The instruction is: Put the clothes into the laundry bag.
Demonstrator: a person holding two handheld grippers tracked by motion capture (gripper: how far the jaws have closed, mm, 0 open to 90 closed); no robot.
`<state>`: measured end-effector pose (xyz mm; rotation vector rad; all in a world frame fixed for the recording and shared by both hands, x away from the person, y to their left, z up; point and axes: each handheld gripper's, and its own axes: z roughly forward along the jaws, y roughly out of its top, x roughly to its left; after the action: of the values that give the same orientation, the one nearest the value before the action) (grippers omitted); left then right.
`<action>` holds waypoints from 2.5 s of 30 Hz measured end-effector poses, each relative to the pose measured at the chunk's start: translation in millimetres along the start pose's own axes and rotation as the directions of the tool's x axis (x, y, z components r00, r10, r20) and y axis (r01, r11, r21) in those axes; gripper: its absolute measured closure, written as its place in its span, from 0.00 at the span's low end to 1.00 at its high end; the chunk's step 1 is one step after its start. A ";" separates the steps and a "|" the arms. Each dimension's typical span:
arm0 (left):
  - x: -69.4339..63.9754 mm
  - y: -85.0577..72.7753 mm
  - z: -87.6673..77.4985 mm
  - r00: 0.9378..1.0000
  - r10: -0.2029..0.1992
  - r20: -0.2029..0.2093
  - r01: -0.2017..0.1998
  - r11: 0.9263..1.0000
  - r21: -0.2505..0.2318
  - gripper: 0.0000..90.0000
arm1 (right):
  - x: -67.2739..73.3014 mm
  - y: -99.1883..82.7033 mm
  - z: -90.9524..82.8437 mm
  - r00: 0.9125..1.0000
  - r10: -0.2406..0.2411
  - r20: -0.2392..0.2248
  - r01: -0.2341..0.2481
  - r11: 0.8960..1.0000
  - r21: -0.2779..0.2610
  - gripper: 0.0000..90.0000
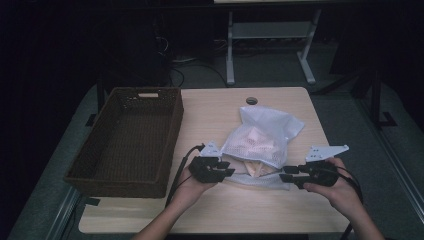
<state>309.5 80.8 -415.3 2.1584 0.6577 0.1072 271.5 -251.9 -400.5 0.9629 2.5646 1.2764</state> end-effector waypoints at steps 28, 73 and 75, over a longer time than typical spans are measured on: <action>-20.9 32.0 105.2 0.991 0.131 -0.036 -0.127 0.987 0.099 0.67 | -2.0 -25.7 72.6 0.989 -0.062 0.133 0.042 0.988 0.147 1.00; 47.4 75.0 151.9 0.967 -0.095 -0.235 0.103 0.994 0.025 0.96 | -22.4 -23.9 36.6 1.000 0.013 0.020 -0.016 0.986 0.163 1.00; 47.8 74.9 151.3 0.969 -0.095 -0.228 0.103 0.994 0.025 0.96 | -21.7 -19.8 39.9 1.000 0.006 0.028 -0.009 0.992 0.126 0.92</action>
<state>427.1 -41.2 -461.0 2.1627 0.9035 0.2932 293.7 -246.5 -444.4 1.0058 2.6497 1.1061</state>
